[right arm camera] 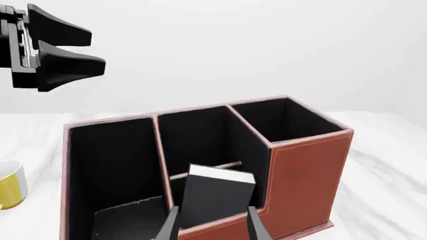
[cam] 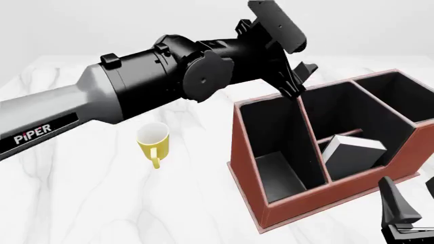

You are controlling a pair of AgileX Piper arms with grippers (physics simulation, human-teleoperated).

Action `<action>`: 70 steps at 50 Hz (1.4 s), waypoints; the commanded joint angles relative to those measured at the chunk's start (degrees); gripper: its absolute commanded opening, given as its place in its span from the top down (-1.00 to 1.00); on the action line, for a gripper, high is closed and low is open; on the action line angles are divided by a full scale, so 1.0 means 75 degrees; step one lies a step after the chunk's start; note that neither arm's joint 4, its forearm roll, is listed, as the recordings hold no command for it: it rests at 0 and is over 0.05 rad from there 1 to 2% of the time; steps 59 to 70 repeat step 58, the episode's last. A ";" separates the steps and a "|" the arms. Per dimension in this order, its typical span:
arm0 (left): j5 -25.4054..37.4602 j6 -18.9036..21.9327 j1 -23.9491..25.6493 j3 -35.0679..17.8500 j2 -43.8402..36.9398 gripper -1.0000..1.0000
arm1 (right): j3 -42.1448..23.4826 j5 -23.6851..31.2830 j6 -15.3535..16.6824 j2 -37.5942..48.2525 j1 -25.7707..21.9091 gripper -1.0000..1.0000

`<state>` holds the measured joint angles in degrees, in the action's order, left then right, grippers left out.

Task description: Pick up the book and place it in the back compartment of the caddy.

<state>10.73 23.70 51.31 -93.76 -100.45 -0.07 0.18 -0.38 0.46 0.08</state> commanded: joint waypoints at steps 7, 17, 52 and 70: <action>-0.0674 0.0139 -0.1039 0.1325 0.1297 -1.00 | 0.0006 -0.0284 -0.0058 0.0409 0.0064 -1.00; -0.0776 -0.0051 -0.1095 0.1359 0.1414 -1.00 | -0.1082 -0.0295 -0.0592 0.1815 -0.0270 -1.00; -0.0751 -0.0357 -0.1146 0.1209 0.1235 -1.00 | -1.6907 0.7807 -0.0030 0.4232 -0.0431 -1.00; -0.1782 -0.0701 -0.1040 0.2311 0.1456 -1.00 | -1.3263 0.6362 -0.1701 0.2759 0.1193 -1.00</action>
